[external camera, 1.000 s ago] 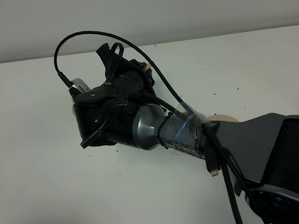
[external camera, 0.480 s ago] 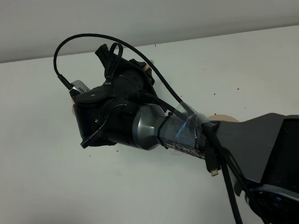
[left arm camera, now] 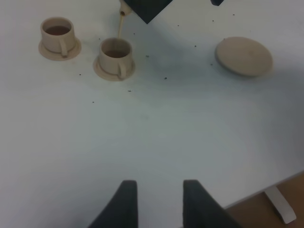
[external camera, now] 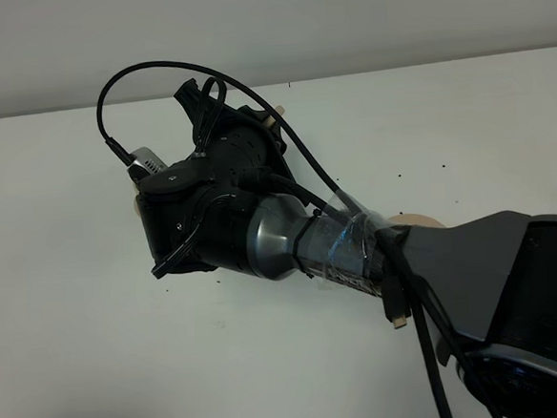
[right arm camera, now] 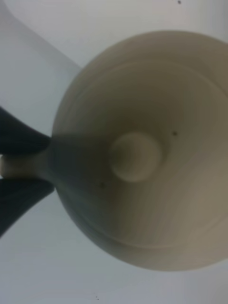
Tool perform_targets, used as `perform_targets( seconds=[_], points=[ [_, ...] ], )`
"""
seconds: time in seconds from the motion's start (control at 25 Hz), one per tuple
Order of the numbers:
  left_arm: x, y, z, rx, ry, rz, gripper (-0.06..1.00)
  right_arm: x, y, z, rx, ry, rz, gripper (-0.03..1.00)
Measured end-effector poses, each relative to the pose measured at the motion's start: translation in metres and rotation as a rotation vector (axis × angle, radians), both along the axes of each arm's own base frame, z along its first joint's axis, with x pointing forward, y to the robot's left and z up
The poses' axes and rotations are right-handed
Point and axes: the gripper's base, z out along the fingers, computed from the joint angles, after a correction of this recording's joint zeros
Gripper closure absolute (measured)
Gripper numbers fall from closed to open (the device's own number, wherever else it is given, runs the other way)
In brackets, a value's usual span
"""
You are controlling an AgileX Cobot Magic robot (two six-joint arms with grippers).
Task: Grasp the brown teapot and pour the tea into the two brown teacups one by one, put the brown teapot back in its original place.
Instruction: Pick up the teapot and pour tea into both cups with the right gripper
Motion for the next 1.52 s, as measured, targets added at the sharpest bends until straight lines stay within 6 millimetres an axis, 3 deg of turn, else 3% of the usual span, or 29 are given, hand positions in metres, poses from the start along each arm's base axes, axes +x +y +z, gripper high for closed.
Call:
perform_targets(
  seconds=[1.52],
  points=[
    [0.0,0.0,0.0,-0.001,0.0,0.001,0.69,0.001,0.0004,0.0018,-0.013,-0.021,0.011,0.86]
  ],
)
